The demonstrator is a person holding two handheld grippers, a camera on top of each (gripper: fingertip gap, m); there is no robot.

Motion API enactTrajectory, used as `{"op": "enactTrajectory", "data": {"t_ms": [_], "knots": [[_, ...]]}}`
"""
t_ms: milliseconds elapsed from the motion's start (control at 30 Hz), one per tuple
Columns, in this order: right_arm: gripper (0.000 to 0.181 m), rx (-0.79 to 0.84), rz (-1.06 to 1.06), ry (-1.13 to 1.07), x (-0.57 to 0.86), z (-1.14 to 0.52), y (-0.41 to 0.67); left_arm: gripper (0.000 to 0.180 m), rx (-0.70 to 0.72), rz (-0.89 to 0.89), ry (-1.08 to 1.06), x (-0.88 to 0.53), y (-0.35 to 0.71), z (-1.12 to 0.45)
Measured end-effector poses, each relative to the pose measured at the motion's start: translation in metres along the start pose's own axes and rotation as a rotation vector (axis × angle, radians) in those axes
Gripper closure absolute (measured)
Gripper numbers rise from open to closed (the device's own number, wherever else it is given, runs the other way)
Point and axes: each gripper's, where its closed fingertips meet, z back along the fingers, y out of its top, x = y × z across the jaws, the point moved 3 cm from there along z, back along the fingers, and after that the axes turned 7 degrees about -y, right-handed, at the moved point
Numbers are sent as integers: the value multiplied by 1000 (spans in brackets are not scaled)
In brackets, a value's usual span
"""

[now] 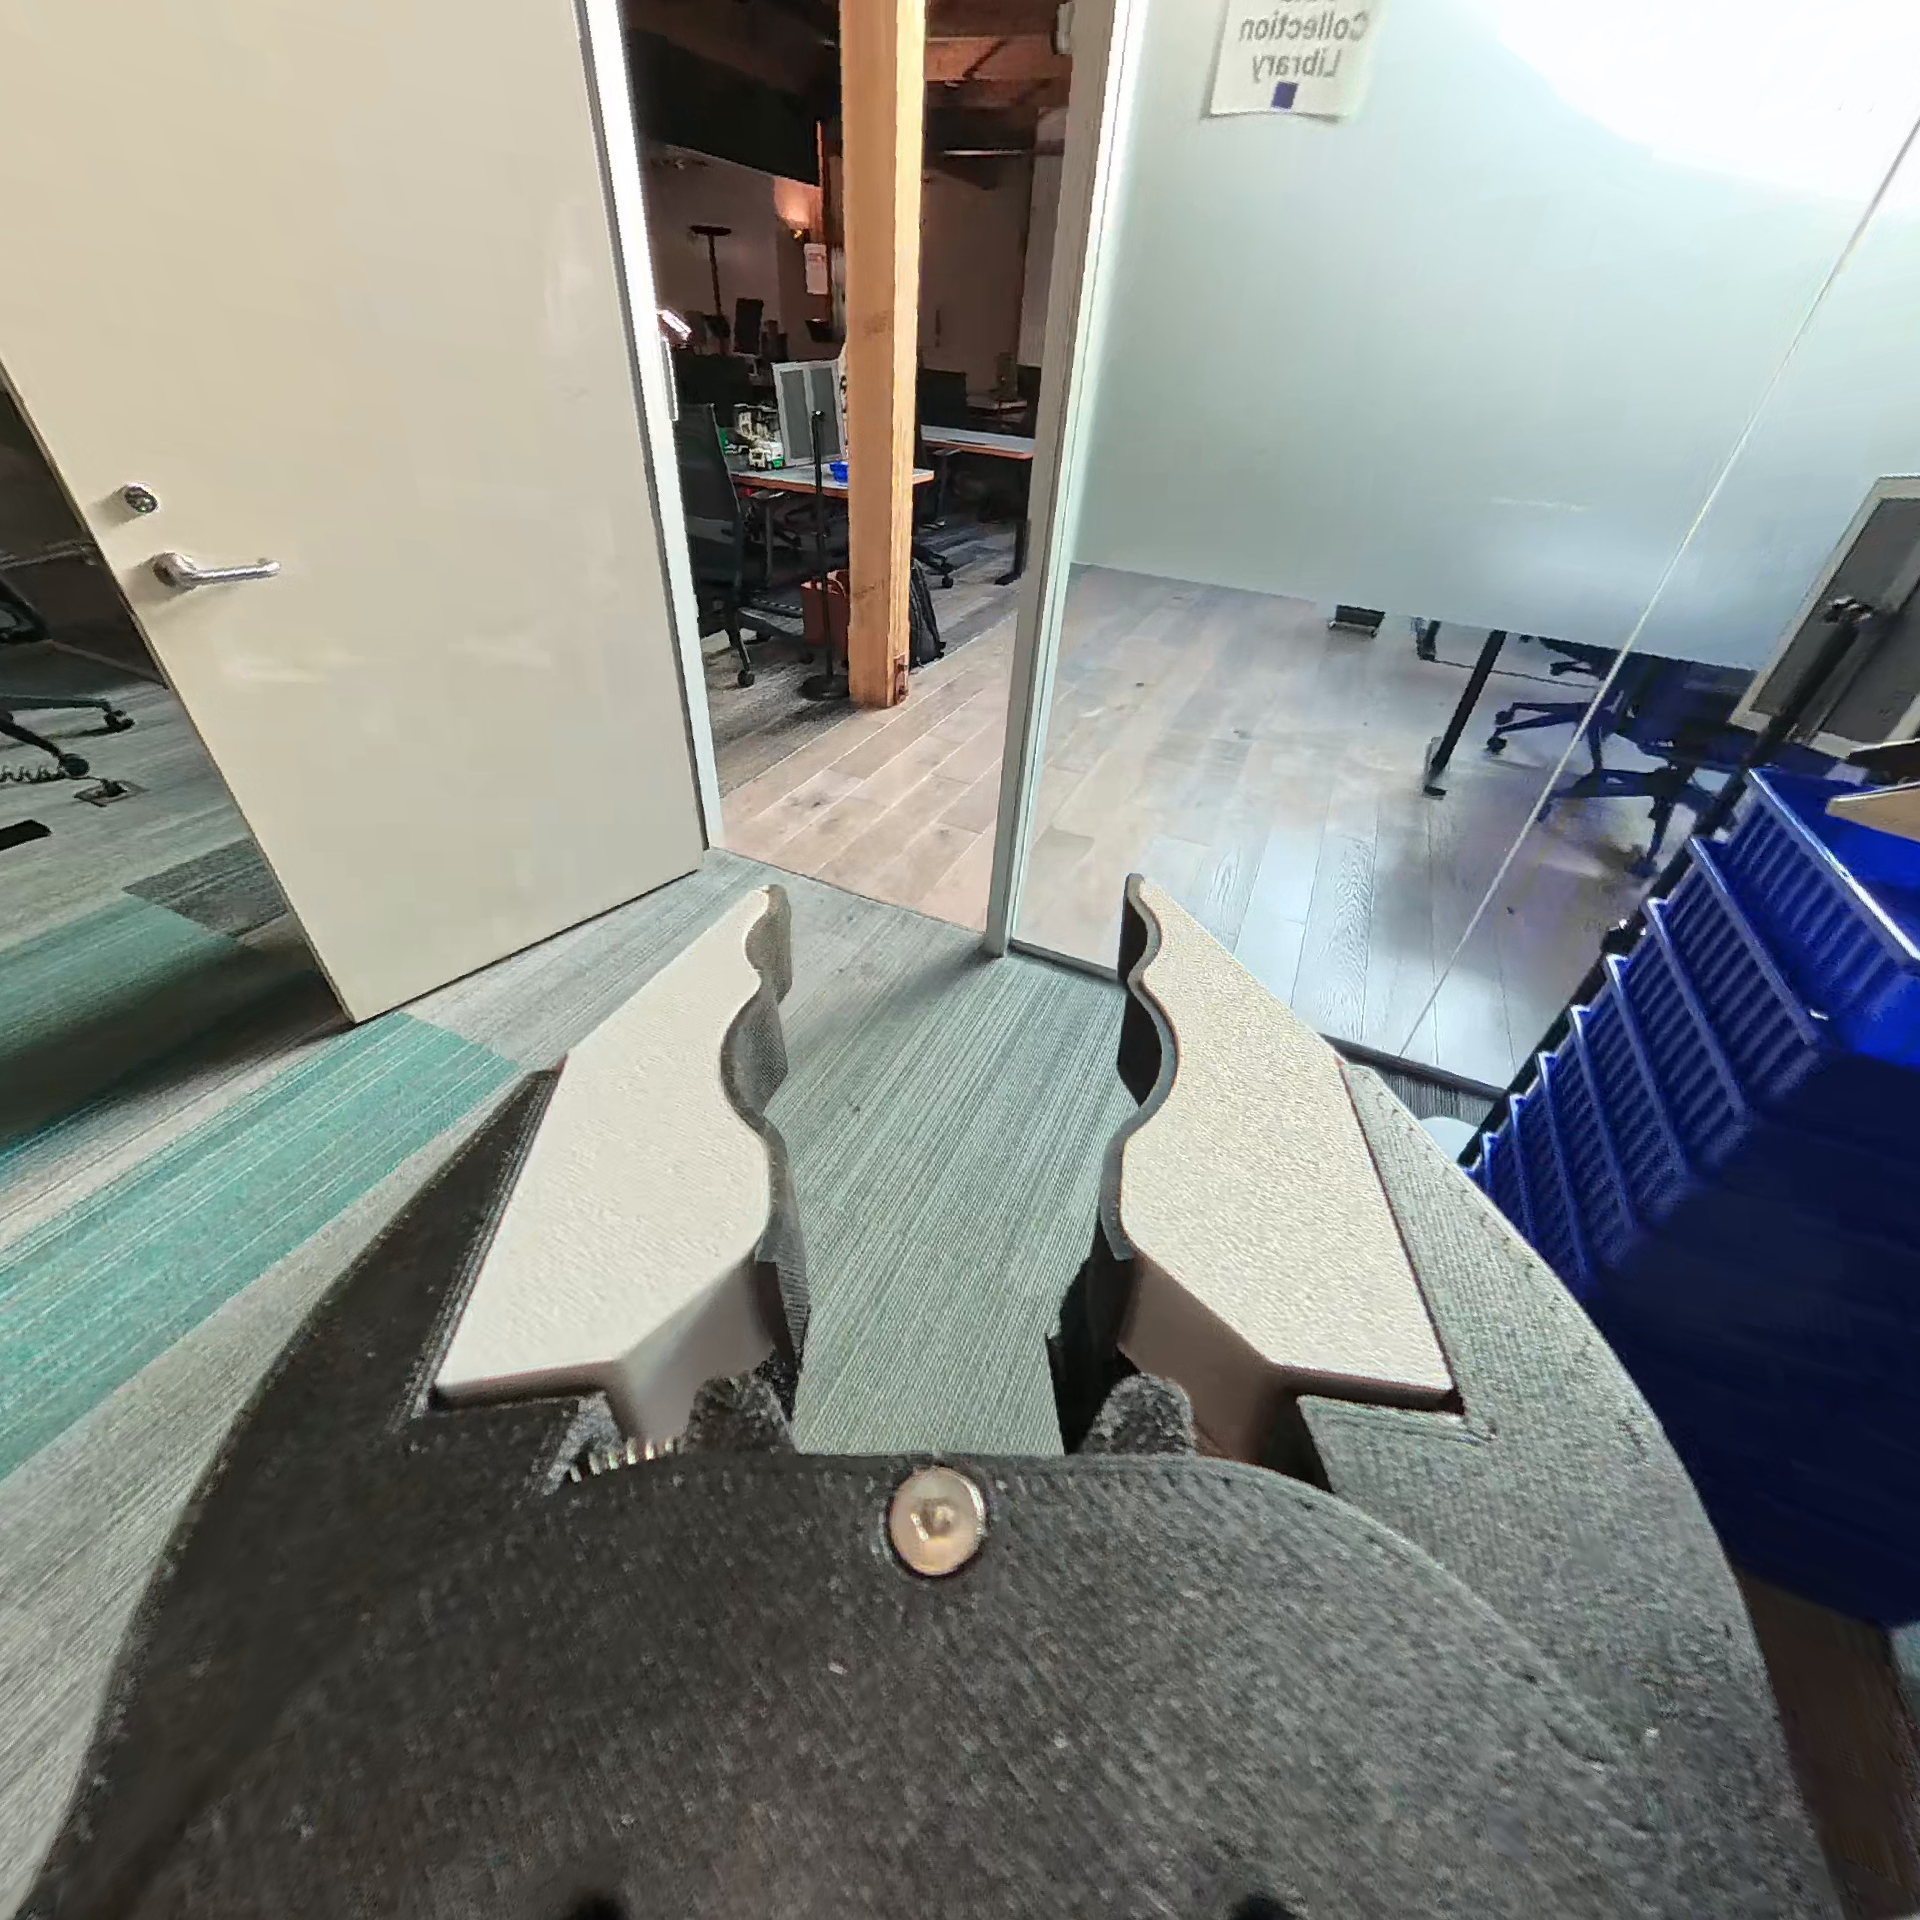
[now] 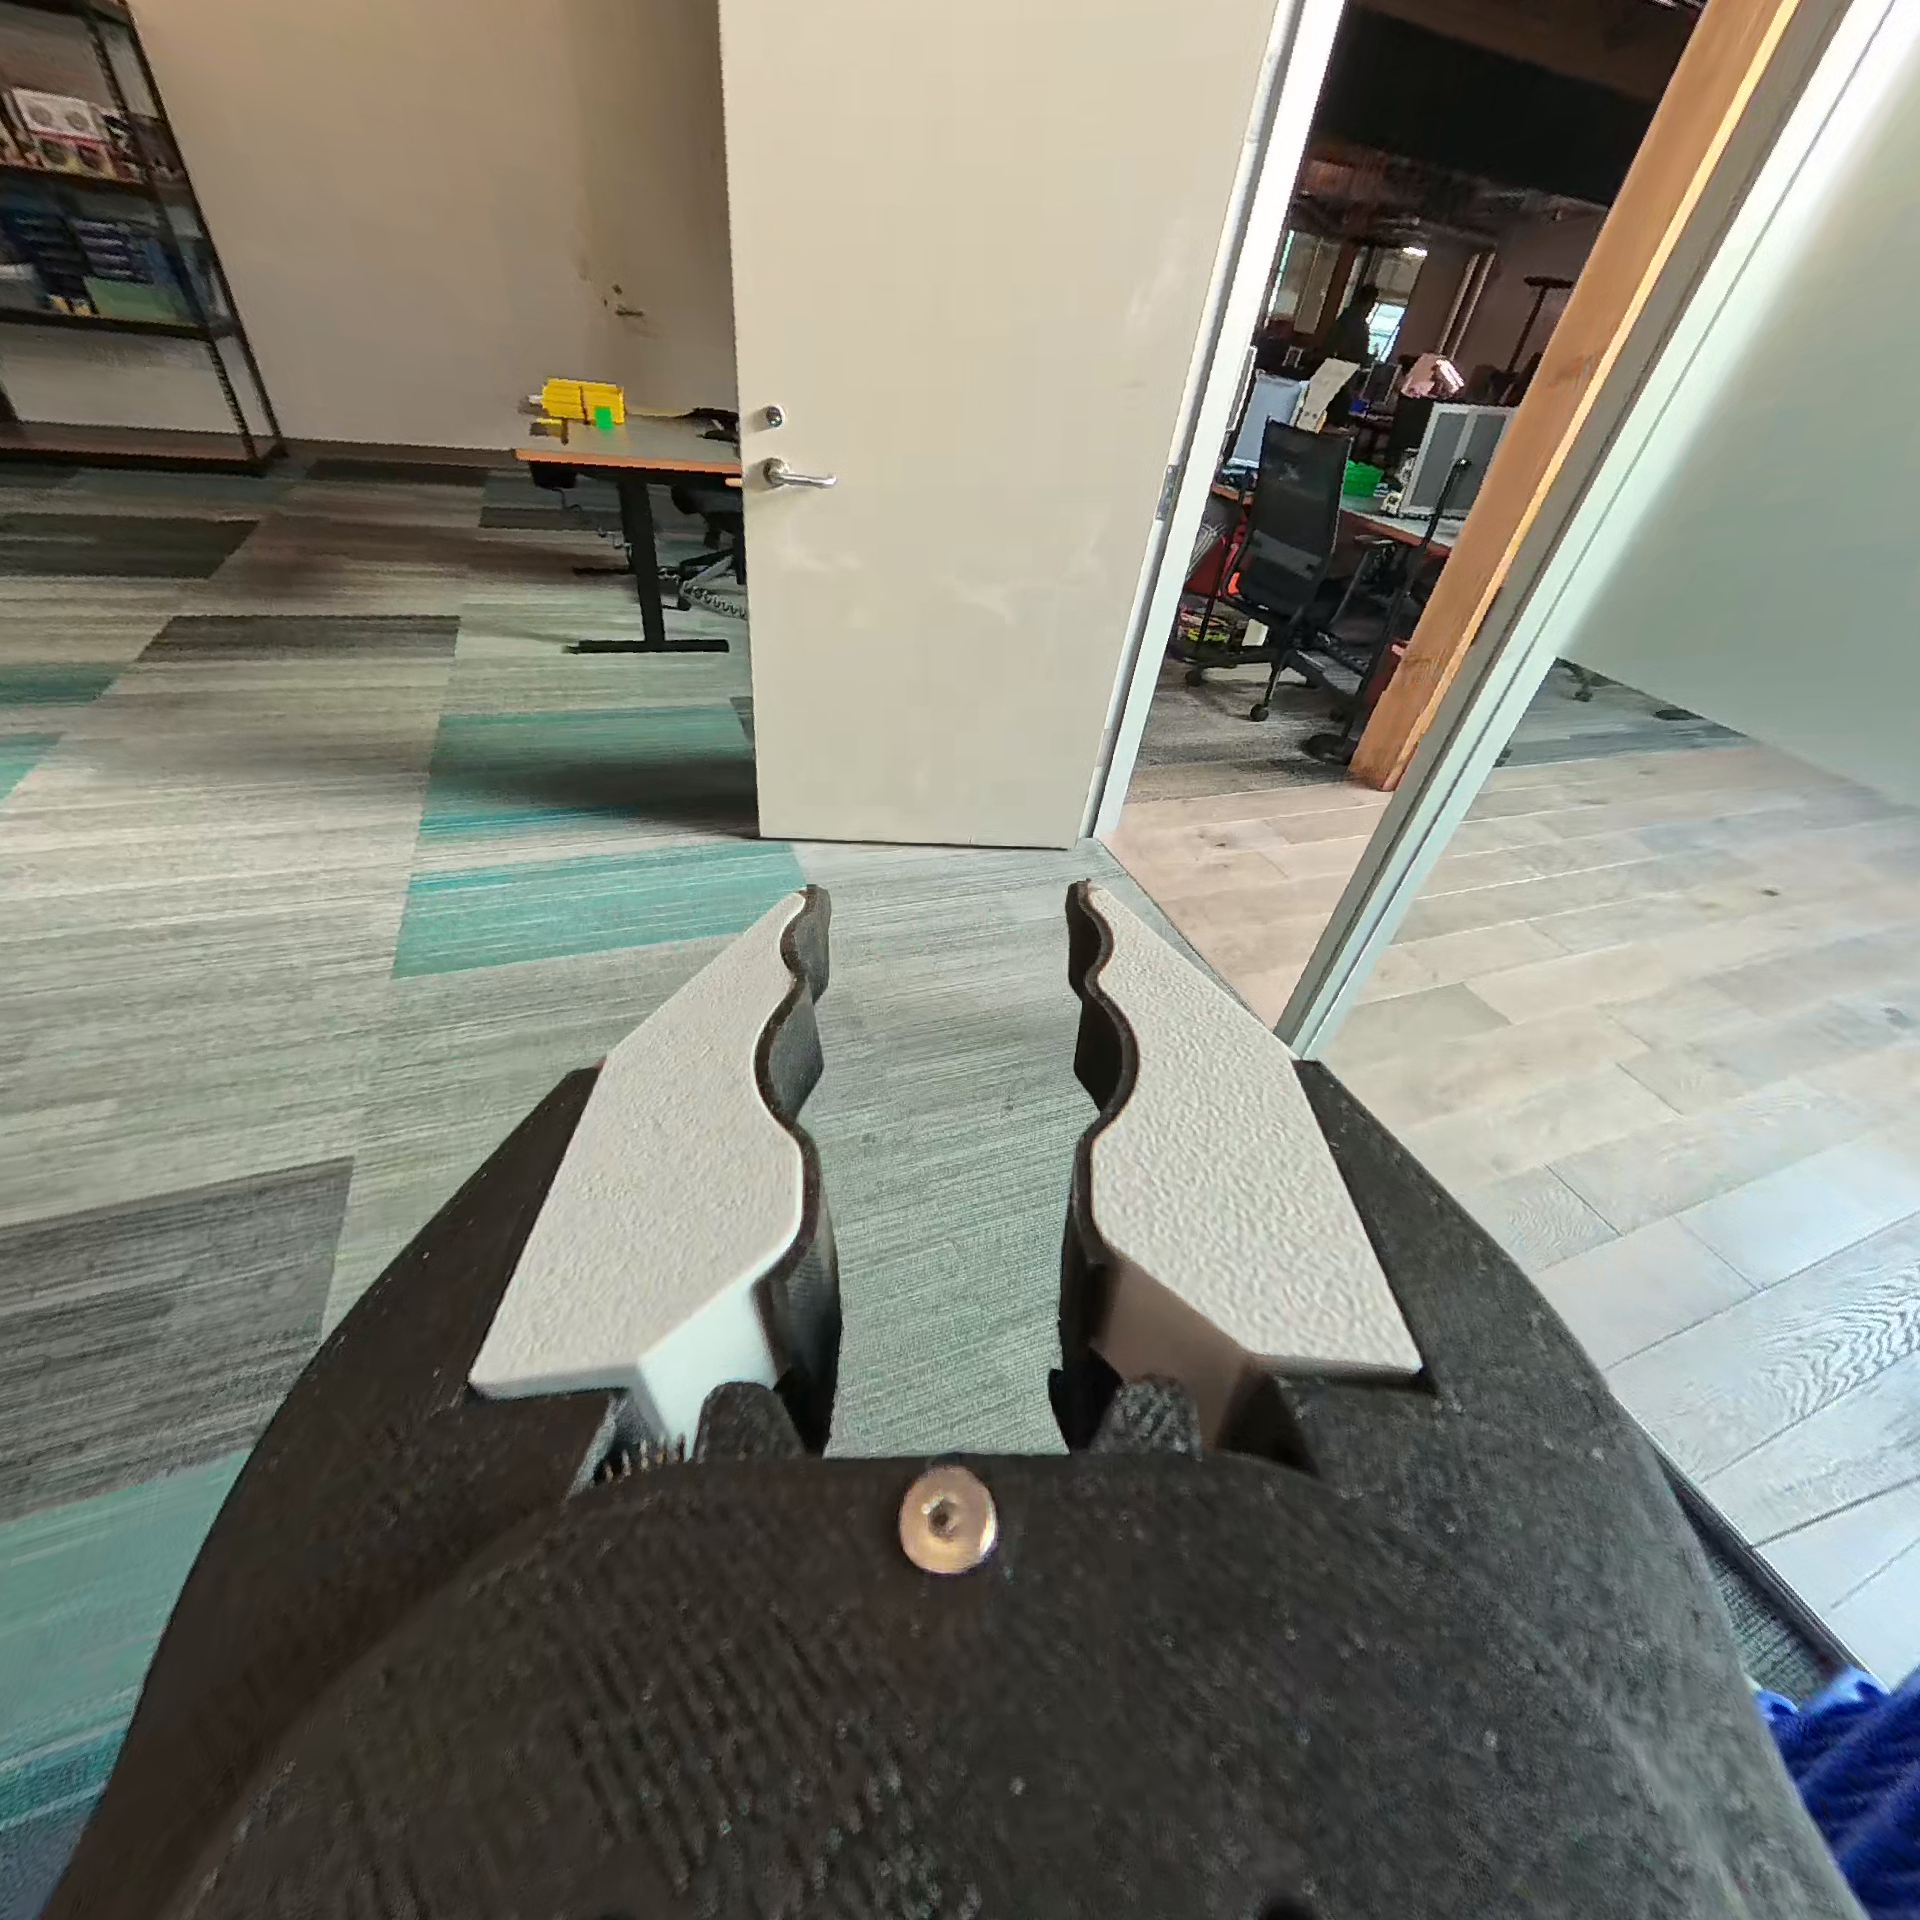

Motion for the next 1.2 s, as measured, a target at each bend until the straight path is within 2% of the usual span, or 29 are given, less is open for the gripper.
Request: {"op": "enactTrajectory", "data": {"t_ms": [67,200,300,433,533,633,733,867,967,1200], "knots": [[136,6,-24,-42,8,-53,-2,119,19,-14,-39,-35,7,-45],[136,-19,-67,-64,23,-150,12,118,-79,-53,-182,-93,31,-151],[137,-60,-29,-138,49,-206,11,119,-92,-117,-258,-127,54,-236],[138,-108,-129,-156,87,-275,-8,121,-76,-107,-341,-160,70,-354],[139,-193,-95,-116,124,-338,-28,121,-80,-82,-369,-184,63,-446],[141,-192,-28,-62,169,-416,-28,127,-67,-50,-375,-210,61,-534],[141,-203,-34,3,209,-504,-3,125,-118,1,-407,-231,69,-612],[141,-163,73,111,235,-628,41,126,-166,-74,-349,-272,77,-693],[142,-113,150,169,242,-718,61,127,-175,-35,-355,-301,76,-750],[142,-121,93,229,246,-913,24,134,-284,-145,-407,-403,63,-920]]}}
